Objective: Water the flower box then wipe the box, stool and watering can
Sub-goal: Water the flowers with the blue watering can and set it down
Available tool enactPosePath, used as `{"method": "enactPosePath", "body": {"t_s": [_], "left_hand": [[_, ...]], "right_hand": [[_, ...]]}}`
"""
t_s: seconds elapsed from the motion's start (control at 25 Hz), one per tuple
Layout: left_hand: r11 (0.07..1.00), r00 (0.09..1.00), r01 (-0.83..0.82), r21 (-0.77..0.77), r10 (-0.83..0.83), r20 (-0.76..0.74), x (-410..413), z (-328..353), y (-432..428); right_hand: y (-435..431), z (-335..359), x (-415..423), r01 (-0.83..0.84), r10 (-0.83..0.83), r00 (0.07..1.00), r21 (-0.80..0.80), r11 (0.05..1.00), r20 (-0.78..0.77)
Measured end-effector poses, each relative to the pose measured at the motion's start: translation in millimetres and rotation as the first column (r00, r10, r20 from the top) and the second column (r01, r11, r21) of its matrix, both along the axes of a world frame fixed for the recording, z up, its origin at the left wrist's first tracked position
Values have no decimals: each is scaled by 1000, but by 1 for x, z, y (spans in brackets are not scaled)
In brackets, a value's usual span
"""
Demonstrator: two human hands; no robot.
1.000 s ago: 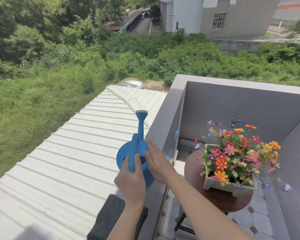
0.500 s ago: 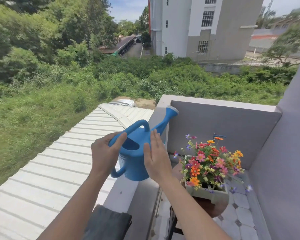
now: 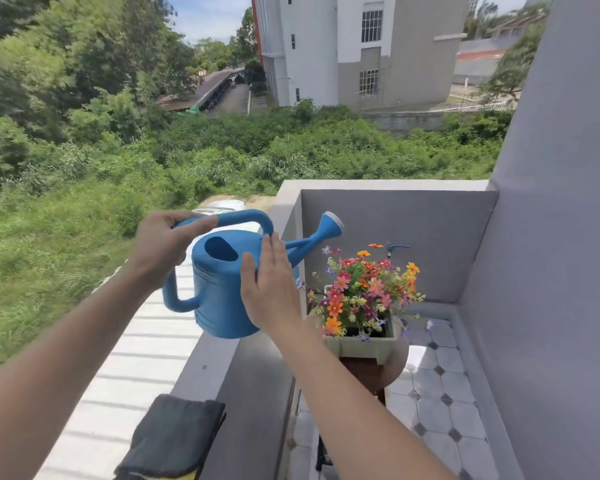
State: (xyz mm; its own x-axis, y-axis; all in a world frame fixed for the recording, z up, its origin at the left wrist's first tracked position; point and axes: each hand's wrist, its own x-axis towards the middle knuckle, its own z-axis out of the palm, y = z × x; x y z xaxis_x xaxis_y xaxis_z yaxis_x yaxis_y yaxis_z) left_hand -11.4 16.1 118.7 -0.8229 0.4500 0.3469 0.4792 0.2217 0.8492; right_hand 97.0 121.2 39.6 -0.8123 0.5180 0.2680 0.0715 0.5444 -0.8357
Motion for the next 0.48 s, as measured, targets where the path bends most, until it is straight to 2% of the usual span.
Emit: {"method": "enactPosePath", "body": {"t_s": [0.12,0.28,0.48], "left_hand": [[985,999,18,-169,-27,-46,-4,6,7],[917,984,59,-395,-120,-133,-11,20,20],[853,959,68,-517,-199,-202,-19,36,35]], "right_hand": [[-9,-9,-3,-5,10,997,-77,997,72],[-18,-17,-15,18,-2,995,-164,986,96],[-26,-14,-27,38,-18,997,-258,965,78]]}}
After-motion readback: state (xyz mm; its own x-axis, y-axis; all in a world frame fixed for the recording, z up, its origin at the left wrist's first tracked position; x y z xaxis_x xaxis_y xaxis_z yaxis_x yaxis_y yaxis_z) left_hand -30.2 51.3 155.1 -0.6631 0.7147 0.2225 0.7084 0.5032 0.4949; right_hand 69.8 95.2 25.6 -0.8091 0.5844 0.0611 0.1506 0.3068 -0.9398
